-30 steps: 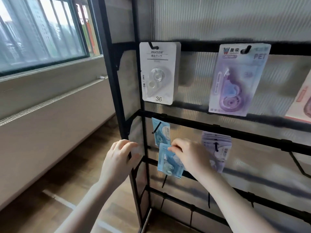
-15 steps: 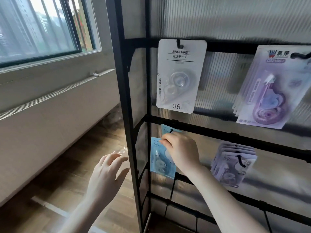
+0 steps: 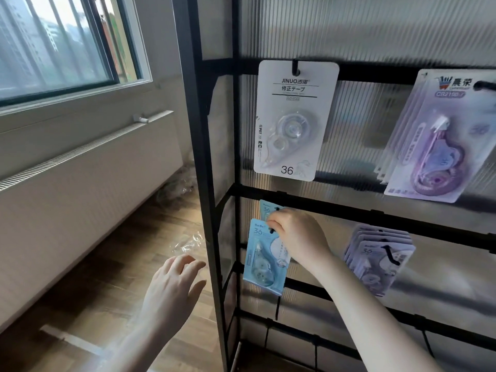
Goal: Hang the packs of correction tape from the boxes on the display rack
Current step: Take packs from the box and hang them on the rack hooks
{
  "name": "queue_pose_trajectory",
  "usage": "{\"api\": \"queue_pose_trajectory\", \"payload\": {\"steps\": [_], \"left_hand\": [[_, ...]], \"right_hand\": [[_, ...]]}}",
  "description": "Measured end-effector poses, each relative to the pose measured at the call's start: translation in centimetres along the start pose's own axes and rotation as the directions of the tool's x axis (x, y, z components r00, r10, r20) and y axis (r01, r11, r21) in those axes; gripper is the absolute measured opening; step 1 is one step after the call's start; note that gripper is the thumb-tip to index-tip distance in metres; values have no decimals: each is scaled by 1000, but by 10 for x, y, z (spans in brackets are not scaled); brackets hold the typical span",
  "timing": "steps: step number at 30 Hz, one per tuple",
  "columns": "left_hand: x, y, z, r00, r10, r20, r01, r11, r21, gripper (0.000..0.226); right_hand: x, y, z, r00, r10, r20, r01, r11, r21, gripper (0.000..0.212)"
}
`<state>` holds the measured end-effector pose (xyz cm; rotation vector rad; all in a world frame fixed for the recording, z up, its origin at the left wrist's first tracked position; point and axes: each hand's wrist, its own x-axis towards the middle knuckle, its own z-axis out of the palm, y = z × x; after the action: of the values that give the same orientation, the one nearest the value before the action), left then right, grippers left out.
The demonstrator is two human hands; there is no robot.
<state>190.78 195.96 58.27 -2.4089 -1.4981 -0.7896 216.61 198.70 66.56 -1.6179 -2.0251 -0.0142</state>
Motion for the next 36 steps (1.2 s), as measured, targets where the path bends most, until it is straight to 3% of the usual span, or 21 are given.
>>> {"api": "queue_pose_trajectory", "payload": {"steps": [6,9,12,16,24,29,32,36], "left_hand": [[2,3,4,1000,11,18,-11,1000,-10,27],[5,7,6,999,22,34,-21,1000,-13,31],[8,13,6,999,10,37,-8,999,-32,24],[13,20,8,999,31,38,-31,999,-14,27],[16,34,16,996,56,67,-54,998,-31,29],[12,50,24,996,64,63,-63,998,-23,26],[13,67,23,994,79,79,-77,997,-22,39],[10,96,22,990,79,115,-77,997,-25,39]], "right_hand": [[8,2,6,997,-61,-41,51,975,-216,6],[10,5,10,988,-60,-143,27,975,-219,10],[12,9,14,986,-43,-158,9,978,-207,6],[14,15,17,987,-49,-153,8,967,-255,18],[-21,27,5,945,-71,-319,5,979,-205,36],[-62,47,9,958,-48,-282,-3,984,-177,39],[-87,59,11,967,-17,-255,-27,985,-168,34],[-123,75,9,983,22,-180,-49,988,-148,29]]}}
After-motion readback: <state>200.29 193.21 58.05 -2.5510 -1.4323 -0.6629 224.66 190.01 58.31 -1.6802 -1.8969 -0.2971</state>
